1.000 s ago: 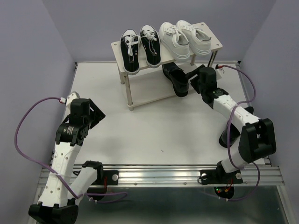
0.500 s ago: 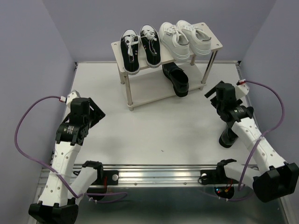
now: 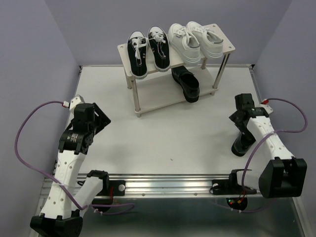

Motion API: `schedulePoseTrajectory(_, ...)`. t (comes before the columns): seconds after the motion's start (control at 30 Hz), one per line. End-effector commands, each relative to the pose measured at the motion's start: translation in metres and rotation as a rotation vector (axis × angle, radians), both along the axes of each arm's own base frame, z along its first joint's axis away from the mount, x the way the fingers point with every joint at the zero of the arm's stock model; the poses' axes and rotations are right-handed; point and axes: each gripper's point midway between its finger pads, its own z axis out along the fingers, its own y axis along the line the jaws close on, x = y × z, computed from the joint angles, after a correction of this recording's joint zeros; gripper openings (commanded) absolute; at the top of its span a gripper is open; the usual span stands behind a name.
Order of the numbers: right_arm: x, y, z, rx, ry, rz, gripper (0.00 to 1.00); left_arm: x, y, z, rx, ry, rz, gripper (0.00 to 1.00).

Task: Place and organize the shoes onto the shoe shelf

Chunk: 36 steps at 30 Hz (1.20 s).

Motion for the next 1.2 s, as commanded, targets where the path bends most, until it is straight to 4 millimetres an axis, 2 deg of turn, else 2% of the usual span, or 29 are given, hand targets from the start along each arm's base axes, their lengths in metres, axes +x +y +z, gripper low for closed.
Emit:
schedulePoseTrajectory(0.0,-0.008,0.004,-0.014,0.052,0.030,-0.006,0.99,-0.001,0.006,0.006,0.038,-0.024,0.003,0.76)
schedulePoseTrajectory(0.1,-0.016,0.010,-0.032,0.085,0.052,-0.002,0.95,-0.001,0.006,0.003,0.039,-0.017,0.003,0.76)
schedulePoseTrajectory(0.2,-0.024,0.016,-0.048,0.121,0.078,0.001,0.84,0.000,0.005,0.002,0.039,-0.017,-0.001,0.76)
schedulePoseTrajectory(0.23,-0.024,0.018,-0.050,0.132,0.070,0.007,0.65,0.000,0.005,0.002,0.038,-0.017,0.000,0.76)
schedulePoseTrajectory(0.27,-0.023,0.020,-0.050,0.140,0.067,0.026,0.54,0.001,0.005,0.003,0.038,-0.020,0.000,0.76)
schedulePoseTrajectory(0.33,-0.017,0.025,-0.044,0.159,0.015,0.066,0.24,0.000,0.005,0.002,0.038,-0.017,0.000,0.76)
schedulePoseTrajectory(0.37,-0.013,0.027,-0.038,0.153,-0.001,0.114,0.01,0.001,0.005,0.002,0.038,-0.017,0.000,0.76)
schedulePoseTrajectory(0.47,0.003,0.040,-0.009,0.172,-0.126,0.269,0.01,0.002,0.004,0.001,0.037,-0.019,-0.001,0.76)
schedulePoseTrajectory(0.53,0.011,0.059,0.009,0.213,-0.200,0.392,0.01,0.003,0.005,0.001,0.040,-0.017,0.002,0.76)
schedulePoseTrajectory(0.63,0.007,0.082,0.027,0.235,-0.219,0.540,0.01,0.005,0.006,0.005,0.045,-0.026,0.003,0.76)
schedulePoseTrajectory(0.77,-0.007,0.110,0.032,0.246,-0.169,0.690,0.01,0.011,0.007,0.017,0.058,-0.050,0.001,0.76)
schedulePoseTrajectory(0.87,-0.011,0.143,0.043,0.292,-0.183,0.820,0.01,0.014,0.010,0.027,0.076,-0.064,0.007,0.76)
schedulePoseTrajectory(1.0,-0.020,0.178,0.043,0.329,-0.130,0.925,0.01,0.017,0.011,0.036,0.086,-0.079,0.009,0.76)
schedulePoseTrajectory(1.03,-0.026,0.192,0.041,0.347,-0.115,0.959,0.01,0.017,0.012,0.037,0.089,-0.076,0.013,0.76)
schedulePoseTrajectory(1.17,-0.040,0.224,0.037,0.359,-0.075,1.046,0.01,0.015,0.015,0.038,0.097,-0.076,0.023,0.76)
